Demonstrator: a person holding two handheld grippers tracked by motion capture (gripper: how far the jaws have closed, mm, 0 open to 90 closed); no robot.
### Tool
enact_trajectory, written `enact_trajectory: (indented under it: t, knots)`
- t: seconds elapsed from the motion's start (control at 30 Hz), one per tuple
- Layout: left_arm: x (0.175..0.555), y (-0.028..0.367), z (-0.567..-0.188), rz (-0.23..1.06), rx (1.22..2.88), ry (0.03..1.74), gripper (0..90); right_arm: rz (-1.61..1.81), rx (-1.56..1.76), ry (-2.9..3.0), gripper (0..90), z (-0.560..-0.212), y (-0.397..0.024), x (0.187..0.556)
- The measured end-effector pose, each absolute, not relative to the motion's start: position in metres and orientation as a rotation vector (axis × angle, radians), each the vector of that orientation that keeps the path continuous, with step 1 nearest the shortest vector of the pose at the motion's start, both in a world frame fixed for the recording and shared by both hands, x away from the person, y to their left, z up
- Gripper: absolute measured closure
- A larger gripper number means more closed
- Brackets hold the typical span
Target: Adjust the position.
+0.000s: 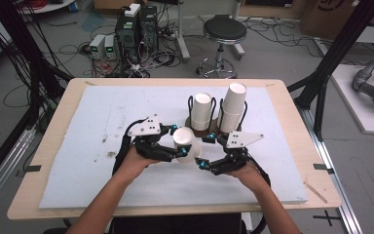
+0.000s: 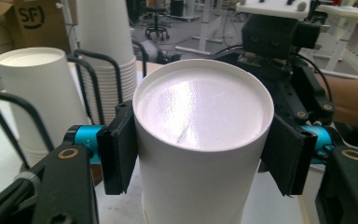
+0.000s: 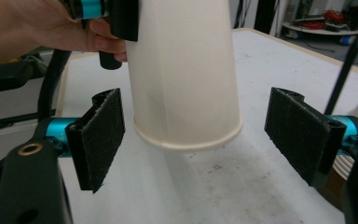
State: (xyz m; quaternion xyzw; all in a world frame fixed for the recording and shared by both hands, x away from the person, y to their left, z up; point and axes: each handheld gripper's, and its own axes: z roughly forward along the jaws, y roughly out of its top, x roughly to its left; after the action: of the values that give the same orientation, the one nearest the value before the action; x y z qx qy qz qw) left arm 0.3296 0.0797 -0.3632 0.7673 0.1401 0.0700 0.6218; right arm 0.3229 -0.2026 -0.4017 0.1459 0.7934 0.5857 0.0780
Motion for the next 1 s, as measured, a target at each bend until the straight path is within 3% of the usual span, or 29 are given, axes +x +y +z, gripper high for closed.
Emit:
enact_trajectory:
  t: [0.63, 0.67, 0.87, 0.93, 1.0]
  knots:
    - [0.313, 0.066, -0.361, 0.085, 1.764, 0.219, 34.6, 1.796, 0.326, 2.440, 21.1, -0.405, -0.190, 0.314]
    - [0.312, 0.066, -0.360, 0.088, 1.762, 0.217, 35.0, 1.803, 0.294, 2.457, 27.8, -0.404, -0.191, 0.313]
    - [0.313, 0.068, -0.362, 0.055, 1.771, 0.209, 35.2, 1.759, 0.237, 2.488, 35.8, -0.401, -0.193, 0.312]
    - [0.312, 0.067, -0.361, 0.076, 1.807, 0.201, 33.7, 1.734, 0.226, 2.496, 36.3, -0.401, -0.194, 0.312]
    - [0.312, 0.065, -0.359, 0.102, 1.840, 0.217, 23.3, 1.696, 0.222, 2.504, 36.4, -0.400, -0.194, 0.311]
